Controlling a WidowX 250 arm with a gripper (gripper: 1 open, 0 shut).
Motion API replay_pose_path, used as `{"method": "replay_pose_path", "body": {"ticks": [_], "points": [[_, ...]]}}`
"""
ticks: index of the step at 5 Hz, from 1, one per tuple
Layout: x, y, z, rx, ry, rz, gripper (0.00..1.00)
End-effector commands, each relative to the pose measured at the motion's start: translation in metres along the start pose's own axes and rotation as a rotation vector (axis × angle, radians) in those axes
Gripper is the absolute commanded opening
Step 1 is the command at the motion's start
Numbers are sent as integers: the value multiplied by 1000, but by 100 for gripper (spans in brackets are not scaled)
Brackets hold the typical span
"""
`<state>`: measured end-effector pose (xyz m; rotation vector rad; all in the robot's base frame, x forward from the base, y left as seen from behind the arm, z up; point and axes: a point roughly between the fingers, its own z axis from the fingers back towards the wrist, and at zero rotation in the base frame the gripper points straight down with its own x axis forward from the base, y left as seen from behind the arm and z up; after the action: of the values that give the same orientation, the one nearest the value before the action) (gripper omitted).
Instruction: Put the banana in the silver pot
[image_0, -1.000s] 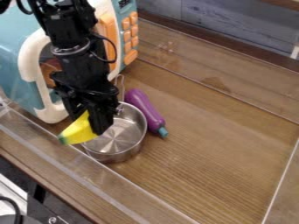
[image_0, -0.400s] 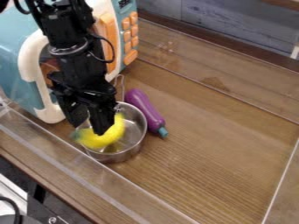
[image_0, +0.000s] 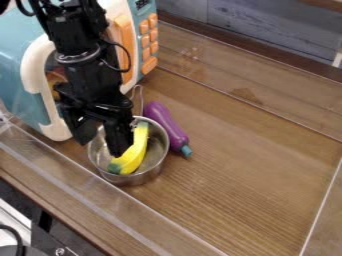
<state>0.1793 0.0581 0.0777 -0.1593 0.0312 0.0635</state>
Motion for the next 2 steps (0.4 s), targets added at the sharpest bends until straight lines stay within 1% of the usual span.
{"method": "replay_pose_path", "body": {"ticks": [1,2], "points": [[10,-1,11,17,-39,-28,100],[13,-4,12,15,-35,-46,100]]}}
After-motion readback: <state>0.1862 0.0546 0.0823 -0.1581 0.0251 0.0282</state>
